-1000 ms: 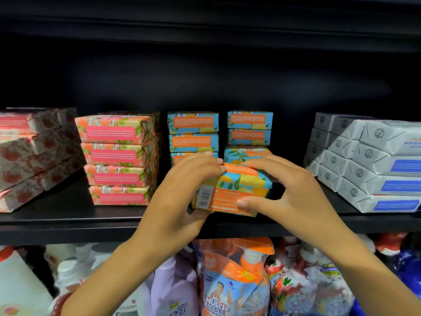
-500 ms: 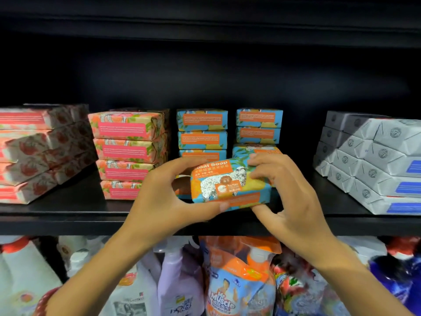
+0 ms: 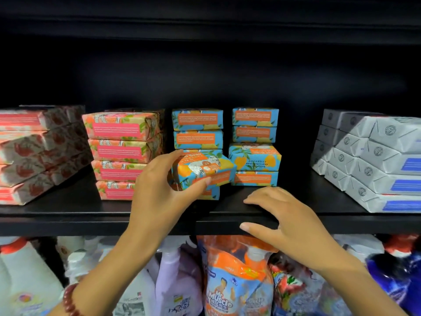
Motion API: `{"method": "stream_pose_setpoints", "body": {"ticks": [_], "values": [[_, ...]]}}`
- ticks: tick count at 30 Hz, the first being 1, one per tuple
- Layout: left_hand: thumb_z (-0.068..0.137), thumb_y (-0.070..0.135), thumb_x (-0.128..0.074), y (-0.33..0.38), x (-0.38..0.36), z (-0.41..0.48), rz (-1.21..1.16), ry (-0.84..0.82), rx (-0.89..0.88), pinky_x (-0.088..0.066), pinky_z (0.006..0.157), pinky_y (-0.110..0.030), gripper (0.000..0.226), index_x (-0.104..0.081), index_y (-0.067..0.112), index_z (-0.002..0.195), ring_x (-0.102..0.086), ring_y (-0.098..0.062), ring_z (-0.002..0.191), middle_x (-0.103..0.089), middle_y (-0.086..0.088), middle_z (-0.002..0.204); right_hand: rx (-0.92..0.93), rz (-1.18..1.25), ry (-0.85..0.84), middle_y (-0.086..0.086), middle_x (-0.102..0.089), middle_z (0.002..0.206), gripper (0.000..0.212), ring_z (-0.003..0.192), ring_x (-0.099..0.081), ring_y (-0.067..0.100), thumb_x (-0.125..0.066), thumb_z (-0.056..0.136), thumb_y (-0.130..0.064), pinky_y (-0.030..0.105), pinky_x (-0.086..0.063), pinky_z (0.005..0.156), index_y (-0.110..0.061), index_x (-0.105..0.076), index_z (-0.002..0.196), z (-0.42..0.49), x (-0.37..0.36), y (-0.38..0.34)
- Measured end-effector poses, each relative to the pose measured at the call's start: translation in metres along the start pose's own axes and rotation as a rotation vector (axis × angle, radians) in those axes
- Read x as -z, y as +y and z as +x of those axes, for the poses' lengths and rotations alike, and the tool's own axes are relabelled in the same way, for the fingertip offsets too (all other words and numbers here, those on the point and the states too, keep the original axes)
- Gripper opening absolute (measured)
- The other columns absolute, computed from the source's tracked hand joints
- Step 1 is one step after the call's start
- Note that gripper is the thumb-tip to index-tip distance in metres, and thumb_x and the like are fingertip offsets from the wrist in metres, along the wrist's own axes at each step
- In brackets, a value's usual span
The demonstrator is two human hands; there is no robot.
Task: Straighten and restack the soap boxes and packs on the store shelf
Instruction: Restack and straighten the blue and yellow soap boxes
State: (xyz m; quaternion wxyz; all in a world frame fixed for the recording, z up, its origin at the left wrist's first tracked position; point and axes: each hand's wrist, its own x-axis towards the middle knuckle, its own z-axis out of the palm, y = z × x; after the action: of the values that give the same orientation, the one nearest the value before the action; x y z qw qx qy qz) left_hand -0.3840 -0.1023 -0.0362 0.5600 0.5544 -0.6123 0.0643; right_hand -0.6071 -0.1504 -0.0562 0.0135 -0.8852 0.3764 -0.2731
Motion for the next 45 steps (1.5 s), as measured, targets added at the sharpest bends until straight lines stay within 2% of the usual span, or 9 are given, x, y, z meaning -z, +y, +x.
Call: {"method": "stream_pose_setpoints", "body": {"ticks": [4, 7, 16, 21, 24, 27, 33, 40, 45], "values": [[0.080, 0.028, -0.075, 0.000, -0.002, 0.000, 0.219, 0.068, -0.211, -0.042, 0.093, -0.030, 0.040, -0.064, 0.005, 0.111, -0.052, -0.023, 0.113, -0.058, -0.009, 0.120, 0.006, -0.008, 0.012, -0.028, -0.049, 0.113, 0.065, 0.109, -0.037, -0.010, -0.035, 0.071, -0.075, 0.012, -0.037, 0.086, -0.037, -0.055, 0.120, 0.001, 0.000, 0.001], [0.082, 0.016, -0.073, -0.005, -0.003, 0.000, 0.295, 0.070, -0.339, -0.043, 0.088, -0.033, 0.025, -0.068, 0.002, 0.102, -0.058, -0.028, 0.102, -0.065, -0.010, 0.106, -0.004, -0.002, 0.019, -0.026, -0.050, 0.111, 0.058, 0.108, -0.038, -0.010, -0.043, 0.073, -0.069, 0.012, -0.036, 0.085, -0.036, -0.056, 0.118, 0.001, 0.000, 0.000], [0.077, -0.011, -0.069, -0.013, -0.001, 0.002, 0.334, 0.067, -0.327, -0.048, 0.083, -0.036, 0.028, -0.068, -0.002, 0.103, -0.061, -0.033, 0.097, -0.067, -0.014, 0.104, 0.013, -0.026, 0.037, -0.025, -0.052, 0.110, 0.062, 0.106, -0.040, -0.008, -0.037, 0.072, -0.072, 0.016, -0.039, 0.083, -0.036, -0.056, 0.119, -0.001, -0.001, 0.000], [0.081, 0.007, -0.073, -0.011, 0.002, -0.008, 0.291, 0.114, -0.355, -0.049, 0.084, -0.039, 0.023, -0.068, -0.001, 0.102, -0.060, -0.030, 0.100, -0.065, -0.013, 0.106, 0.013, 0.060, 0.052, -0.025, -0.054, 0.109, 0.058, 0.105, -0.045, -0.008, -0.046, 0.072, -0.069, 0.015, -0.040, 0.086, -0.034, -0.059, 0.116, 0.001, 0.002, 0.000], [0.083, 0.020, -0.069, -0.008, -0.002, -0.021, 0.219, 0.089, -0.384, -0.047, 0.078, -0.032, 0.017, -0.070, 0.004, 0.090, -0.061, -0.022, 0.088, -0.067, -0.005, 0.093, -0.021, 0.278, 0.237, -0.019, -0.060, 0.110, 0.048, 0.104, -0.052, -0.005, -0.060, 0.073, -0.055, 0.006, -0.037, 0.088, -0.025, -0.065, 0.111, 0.011, 0.012, 0.007], [0.084, 0.034, -0.063, -0.008, -0.011, -0.028, 0.213, -0.076, -0.310, -0.048, 0.068, -0.032, 0.024, -0.071, 0.011, 0.081, -0.063, -0.019, 0.077, -0.069, 0.002, 0.081, -0.011, 0.144, 0.373, -0.009, -0.057, 0.115, 0.044, 0.109, -0.050, 0.005, -0.073, 0.077, -0.030, 0.009, -0.034, 0.091, -0.017, -0.061, 0.117, 0.034, 0.024, 0.022], [0.085, 0.042, -0.052, -0.010, -0.015, -0.031, 0.248, -0.126, -0.252, -0.051, 0.055, -0.035, 0.033, -0.070, 0.017, 0.072, -0.063, -0.016, 0.071, -0.068, 0.008, 0.073, -0.033, -0.098, 0.156, 0.000, -0.045, 0.130, 0.060, 0.120, -0.035, 0.013, -0.075, 0.076, -0.025, 0.026, -0.033, 0.095, -0.017, -0.046, 0.128, 0.066, 0.020, 0.039], [0.084, 0.046, -0.049, -0.009, -0.014, -0.032, 0.261, -0.145, -0.219, -0.051, 0.054, -0.033, 0.034, -0.071, 0.022, 0.073, -0.064, -0.013, 0.073, -0.068, 0.011, 0.075, 0.048, -0.349, 0.272, 0.011, -0.049, 0.113, 0.050, 0.106, -0.040, 0.024, -0.074, 0.073, -0.011, 0.033, -0.040, 0.077, -0.005, -0.051, 0.117, 0.056, 0.017, 0.029], [0.084, 0.049, -0.049, -0.009, -0.012, -0.032, 0.230, -0.150, -0.214, -0.050, 0.056, -0.033, 0.036, -0.071, 0.022, 0.075, -0.063, -0.011, 0.074, -0.068, 0.012, 0.076, 0.159, -0.213, 0.398, 0.012, -0.058, 0.102, 0.036, 0.097, -0.051, 0.026, -0.072, 0.079, -0.015, 0.037, -0.047, 0.071, -0.002, -0.060, 0.110, 0.032, 0.026, 0.026]]}}
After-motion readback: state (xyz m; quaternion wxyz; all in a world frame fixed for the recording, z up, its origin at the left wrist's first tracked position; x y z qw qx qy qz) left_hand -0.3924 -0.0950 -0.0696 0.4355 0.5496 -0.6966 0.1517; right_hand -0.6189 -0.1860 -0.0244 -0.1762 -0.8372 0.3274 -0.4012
